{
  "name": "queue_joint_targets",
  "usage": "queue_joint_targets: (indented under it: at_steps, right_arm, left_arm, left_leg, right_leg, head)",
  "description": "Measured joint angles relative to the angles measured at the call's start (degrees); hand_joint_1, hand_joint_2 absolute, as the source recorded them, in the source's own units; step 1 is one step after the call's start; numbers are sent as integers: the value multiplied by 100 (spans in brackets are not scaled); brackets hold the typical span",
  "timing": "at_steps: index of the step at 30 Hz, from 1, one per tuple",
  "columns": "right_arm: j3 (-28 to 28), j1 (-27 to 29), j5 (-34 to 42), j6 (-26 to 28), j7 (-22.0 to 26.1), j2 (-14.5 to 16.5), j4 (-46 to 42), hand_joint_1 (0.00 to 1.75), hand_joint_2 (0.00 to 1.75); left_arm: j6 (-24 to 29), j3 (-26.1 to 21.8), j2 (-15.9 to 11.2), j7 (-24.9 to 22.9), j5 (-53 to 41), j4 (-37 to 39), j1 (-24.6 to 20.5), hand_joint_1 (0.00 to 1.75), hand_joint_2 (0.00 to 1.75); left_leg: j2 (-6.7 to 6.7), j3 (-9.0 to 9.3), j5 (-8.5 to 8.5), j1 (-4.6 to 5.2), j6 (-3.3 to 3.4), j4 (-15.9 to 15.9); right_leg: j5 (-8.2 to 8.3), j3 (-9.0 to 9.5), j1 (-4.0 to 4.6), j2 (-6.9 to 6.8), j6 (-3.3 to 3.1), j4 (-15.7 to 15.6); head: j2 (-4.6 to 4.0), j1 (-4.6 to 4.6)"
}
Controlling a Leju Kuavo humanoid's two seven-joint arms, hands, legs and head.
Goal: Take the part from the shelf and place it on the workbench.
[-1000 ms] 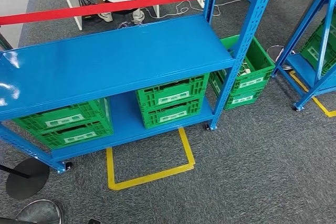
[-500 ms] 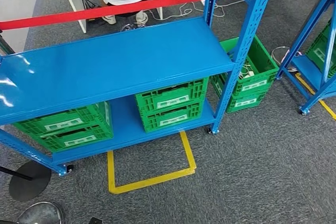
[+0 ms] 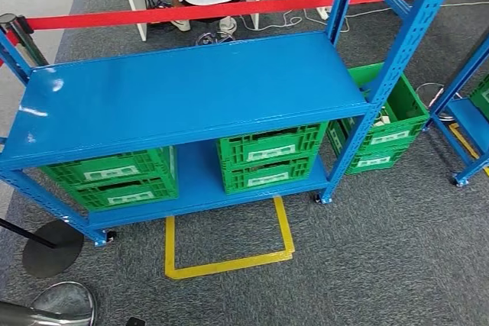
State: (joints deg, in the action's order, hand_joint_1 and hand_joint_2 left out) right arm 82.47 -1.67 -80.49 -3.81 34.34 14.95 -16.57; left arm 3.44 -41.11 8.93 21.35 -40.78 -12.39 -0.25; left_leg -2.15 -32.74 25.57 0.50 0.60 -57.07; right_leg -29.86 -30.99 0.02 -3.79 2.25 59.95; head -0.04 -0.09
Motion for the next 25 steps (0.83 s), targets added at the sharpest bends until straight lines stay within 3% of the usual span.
queue_joint_targets:
  at_steps: [2,4,5,6,8,9,10,12,14,15,17,19,20,21,22,23,24,25]
  right_arm:
    - [0,-3,-8,2,1,0,0,0,0]
    - [0,5,-14,4,-1,0,0,0,0]
    - [0,9,-18,5,-2,0,0,0,0]
    - [0,11,-21,6,-2,0,0,0,0]
    - [0,11,-25,7,-2,0,0,0,0]
    - [-1,10,-25,7,-2,0,0,0,0]
    - [-1,9,-26,7,-2,0,0,0,0]
    - [-2,7,-27,6,-2,0,0,0,0]
    - [-2,7,-27,5,-2,0,1,0,0]
    - [-2,7,-27,5,-3,0,1,0,0]
    - [1,2,-27,7,-3,5,2,0,0]
    - [2,7,-20,7,-3,11,2,0,0]
    - [3,13,-3,3,-4,11,2,0,0]
    - [6,14,24,-1,-8,11,2,0,0]
    - [10,11,54,-5,-14,11,2,0,0]
    - [17,5,83,-11,-28,11,2,0,0]
    - [27,-1,106,-17,-45,12,2,0,44]
    - [32,-5,115,-20,-55,12,1,0,58]
  left_arm:
    - [15,-3,5,0,-10,0,4,0,0]
    - [19,-7,13,0,-27,0,-2,0,0]
    - [22,-9,15,0,-37,0,2,0,0]
    - [26,-12,16,0,-45,0,7,0,0]
    - [33,-18,20,0,-55,0,14,0,0]
    - [33,-22,22,-1,-57,0,13,0,0]
    - [34,-25,23,-1,-57,0,11,0,0]
    - [34,-28,22,-2,-57,0,8,0,0]
    - [34,-29,21,-2,-57,0,6,0,0]
    - [34,-34,21,-3,-58,0,10,0,0]
    - [36,-49,17,-4,-70,0,13,0,0]
    - [37,-62,14,-4,-89,0,-1,0,0]
    - [37,-67,15,-4,-95,0,-7,0,0]
    - [37,-76,16,-4,-101,0,-2,0,0]
    - [38,-87,18,-4,-107,0,8,0,0]
    - [41,-98,20,-5,-111,0,18,0,44]
    - [44,-109,20,-5,-115,0,24,0,87]
    - [47,-114,20,-6,-117,0,25,0,116]
  left_leg:
    - [123,20,-13,-32,57,23]
    - [262,24,-7,-36,83,22]
    - [334,30,-4,-37,87,21]
    - [409,41,-1,-38,85,19]
    - [560,75,13,-48,64,16]
    - [626,88,23,-48,43,11]
    - [672,96,33,-47,24,7]
    - [707,97,41,-38,3,0]
    - [713,92,43,-32,-2,-8]
    - [761,75,24,-43,-36,1]
    - [645,-65,133,-46,-148,-195]
    - [396,-417,463,-47,-246,-853]
    - [332,-613,616,-55,-264,-1239]
    - [300,-751,689,-62,-273,-1518]
    - [288,-787,649,-67,-275,-1594]
    - [285,-701,502,-71,-269,-1433]
    - [281,-518,297,-72,-256,-1087]
    - [280,-412,179,-72,-248,-884]
  right_leg:
    - [-285,-234,-18,223,51,510]
    - [-597,-629,-24,339,72,1285]
    - [-630,-767,-25,355,76,1513]
    - [-544,-804,-27,364,77,1520]
    - [-105,-551,-48,456,72,888]
    - [71,-375,-71,593,71,497]
    - [181,-237,-92,726,71,198]
    - [192,-144,-118,910,72,4]
    - [189,-139,-120,926,71,-17]
    - [193,-126,-110,895,45,-30]
    - [217,-78,-107,712,-70,-88]
    - [230,-50,-104,485,-171,-123]
    - [225,-53,-97,422,-182,-123]
    - [221,-53,-92,369,-188,-123]
    - [218,-52,-90,331,-189,-122]
    - [217,-47,-89,307,-188,-122]
    - [215,-38,-89,293,-184,-123]
    - [214,-34,-89,286,-182,-123]
  head:
    - [0,37]
    - [0,61]
    - [0,62]
    - [0,62]
    - [0,63]
    - [0,64]
    - [0,64]
    - [0,65]
    - [0,65]
    - [0,63]
    - [0,18]
    - [0,-28]
    - [0,-33]
    - [0,-32]
    - [0,-33]
    - [0,-34]
    - [0,-35]
    - [0,-35]
